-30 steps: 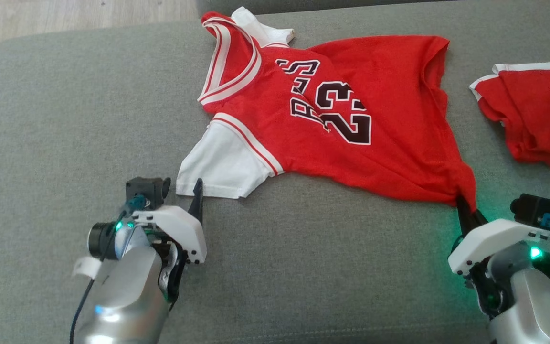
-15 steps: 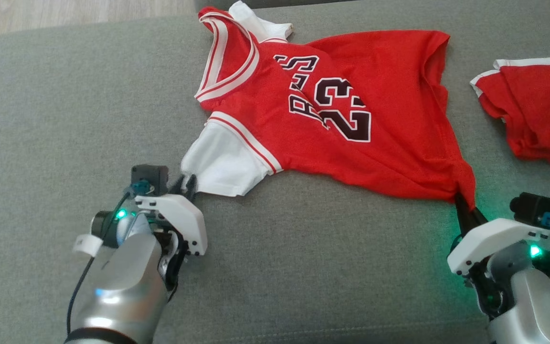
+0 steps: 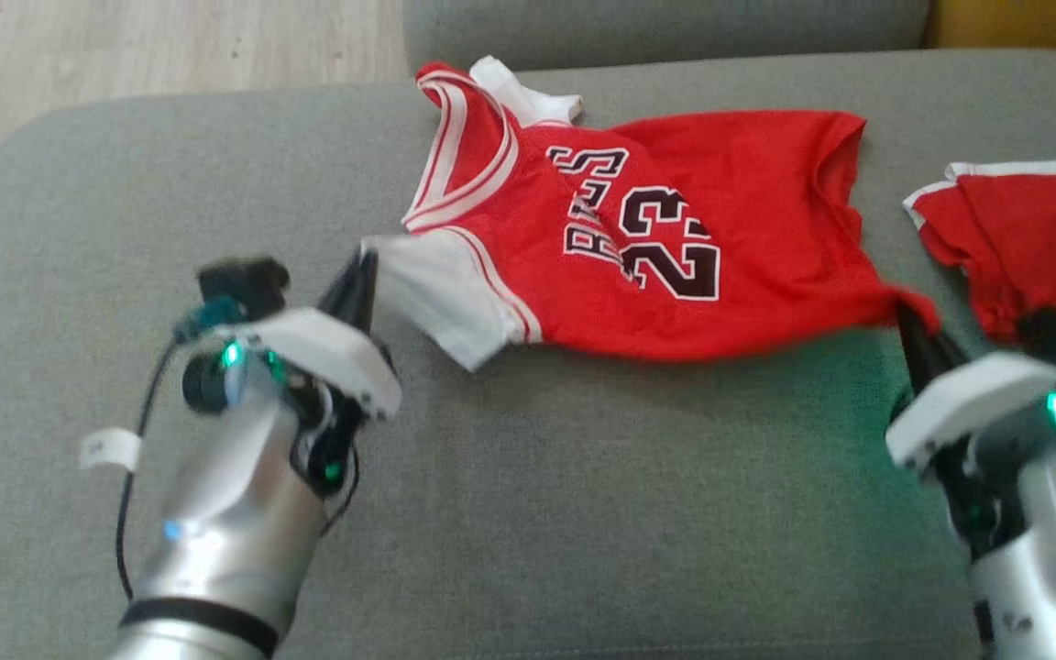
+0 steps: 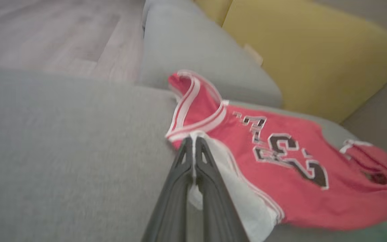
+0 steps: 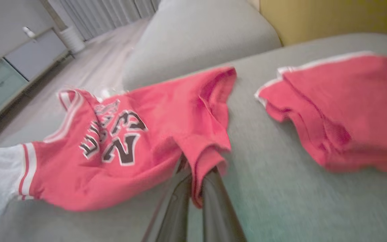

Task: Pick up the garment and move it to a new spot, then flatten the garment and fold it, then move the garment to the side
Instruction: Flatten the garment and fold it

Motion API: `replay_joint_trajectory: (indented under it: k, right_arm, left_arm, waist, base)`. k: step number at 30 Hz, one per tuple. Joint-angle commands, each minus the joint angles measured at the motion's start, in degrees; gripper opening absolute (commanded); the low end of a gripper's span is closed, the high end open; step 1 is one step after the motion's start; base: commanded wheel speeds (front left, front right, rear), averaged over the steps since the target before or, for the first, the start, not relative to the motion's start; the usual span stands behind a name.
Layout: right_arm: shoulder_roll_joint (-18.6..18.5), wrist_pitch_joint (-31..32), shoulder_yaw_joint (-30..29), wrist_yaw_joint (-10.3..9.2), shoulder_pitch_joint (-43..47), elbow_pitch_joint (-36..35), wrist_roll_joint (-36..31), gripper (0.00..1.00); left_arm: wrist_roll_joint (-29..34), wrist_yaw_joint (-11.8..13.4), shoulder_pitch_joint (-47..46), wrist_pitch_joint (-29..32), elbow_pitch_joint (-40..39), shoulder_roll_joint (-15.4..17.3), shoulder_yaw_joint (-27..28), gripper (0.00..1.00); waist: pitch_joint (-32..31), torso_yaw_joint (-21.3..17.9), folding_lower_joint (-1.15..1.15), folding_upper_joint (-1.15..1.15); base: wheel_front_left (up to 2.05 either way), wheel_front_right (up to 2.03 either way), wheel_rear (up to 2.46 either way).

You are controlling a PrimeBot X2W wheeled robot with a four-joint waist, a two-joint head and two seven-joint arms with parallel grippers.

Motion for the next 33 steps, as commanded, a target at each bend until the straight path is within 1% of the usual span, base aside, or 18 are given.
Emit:
replay_joint_trajectory:
  k: [1, 5, 10, 14, 18, 21, 22, 27, 30, 33]
  right_arm:
    - [-1.47, 0.13, 2.03, -0.05, -4.17, -3.26, 0.65, 0.0]
    - [-3.67, 1.27, 4.98, -0.05, -8.44, -6.4, 3.85, 0.0]
    - [-5.6, 2.3, 7.81, -0.05, -13.6, -9.4, 7.72, 0.0]
    - [-7.0, 3.1, 9.78, -0.05, -16.67, -11.35, 8.96, 0.0]
    - [-7.4, 3.99, 9.62, -0.05, -18.05, -14.36, 9.53, 0.0]
    - [-6.55, 5.78, 7.95, -0.05, -17.3, -17.13, 9.58, 0.0]
    - [-6.55, 5.78, 7.95, -0.05, -17.3, -17.13, 9.58, 0.0]
    - [-3.91, 11.25, 4.84, -0.05, -15.11, -22.15, 9.4, 0.0]
    - [-3.23, 13.53, 4.08, -0.05, -15.56, -23.62, 8.94, 0.0]
    - [-1.81, 15.21, 2.89, -0.05, -18.28, -21.94, 9.41, 0.0]
  left_arm:
    - [-0.9, -0.16, -4.33, -0.82, -3.3, 1.3, 2.35, 0.0]
    - [-3.73, -0.53, -6.48, -0.96, -10.15, 2.22, 4.71, 0.0]
    - [-6.51, -0.4, -8.32, -0.63, -19.32, 3.38, 7.5, 0.0]
    - [-8.37, 1.17, -9.1, 0.29, -26.91, 3.98, 9.77, 0.0]
    - [-10.08, 3.43, -9.25, 1.64, -35.11, 4.55, 12.1, 0.0]
    - [-10.56, 5.69, -8.42, 3.78, -41.19, 5.19, 12.96, 0.0]
    - [-10.56, 5.69, -8.42, 3.78, -41.19, 5.19, 12.96, 0.0]
    - [-9.97, 8.87, -7.43, 8.82, -48.96, 7.2, 12.84, 0.0]
    - [-9.37, 9.94, -7.85, 10.6, -50.1, 8.74, 13.2, 0.0]
    - [-8.95, 9.98, -10.58, 11.45, -48.03, 9.99, 13.58, 0.0]
  waist:
    - [-1.07, 0.23, 0.0, 0.0]
    - [-3.15, 0.3, 0.0, 0.0]
    - [-6.64, 0.35, 0.0, 0.0]
    - [-8.73, 0.4, 0.0, 0.0]
    - [-10.35, 0.49, 0.0, 0.0]
    - [-11.1, 0.58, 0.0, 0.0]
    - [-11.1, 0.58, 0.0, 0.0]
    - [-10.17, 0.7, 0.0, 0.0]
    - [-7.78, 0.43, 0.0, 0.0]
    - [-3.33, 0.27, 0.0, 0.0]
  base:
    - [0.0, 0.0, 0.0]
    - [0.0, 0.0, 0.0]
    - [0.0, 0.0, 0.0]
    - [0.0, 0.0, 0.0]
    - [0.0, 0.0, 0.0]
    - [0.0, 0.0, 0.0]
    - [0.0, 0.0, 0.0]
    - [0.0, 0.0, 0.0]
    - [0.0, 0.0, 0.0]
    - [0.0, 0.0, 0.0]
